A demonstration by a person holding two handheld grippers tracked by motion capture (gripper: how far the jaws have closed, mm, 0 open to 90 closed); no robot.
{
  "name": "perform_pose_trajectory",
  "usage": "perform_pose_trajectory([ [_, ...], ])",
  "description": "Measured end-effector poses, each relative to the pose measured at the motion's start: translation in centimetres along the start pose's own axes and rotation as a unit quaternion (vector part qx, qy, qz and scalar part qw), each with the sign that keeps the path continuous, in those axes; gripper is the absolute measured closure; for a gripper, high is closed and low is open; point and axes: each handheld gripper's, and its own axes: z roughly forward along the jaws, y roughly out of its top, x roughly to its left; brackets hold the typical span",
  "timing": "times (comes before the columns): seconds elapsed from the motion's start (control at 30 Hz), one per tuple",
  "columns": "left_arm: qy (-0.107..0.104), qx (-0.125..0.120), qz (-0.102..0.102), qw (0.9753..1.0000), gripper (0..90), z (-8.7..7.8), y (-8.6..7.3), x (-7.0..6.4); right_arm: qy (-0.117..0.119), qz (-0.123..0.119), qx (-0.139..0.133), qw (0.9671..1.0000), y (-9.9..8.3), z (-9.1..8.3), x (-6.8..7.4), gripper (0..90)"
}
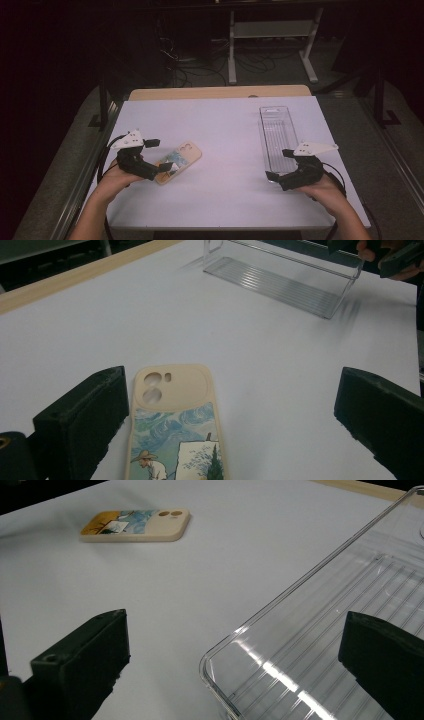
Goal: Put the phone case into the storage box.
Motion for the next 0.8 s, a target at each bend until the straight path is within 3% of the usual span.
perform_pose_trajectory([
  [0.27,0.001,0.002,0.007,1.0,0.8,0.1,0.4,0.1,0.0,0.0,0.0,1.0,0.0,0.0,0.0,0.0],
  [0.8,0.001,-0.008,0.003,1.0,0.8,0.4,1.5,0.7,0.0,0.003,0.0,1.0,0.0,0.0,0.0,0.0],
])
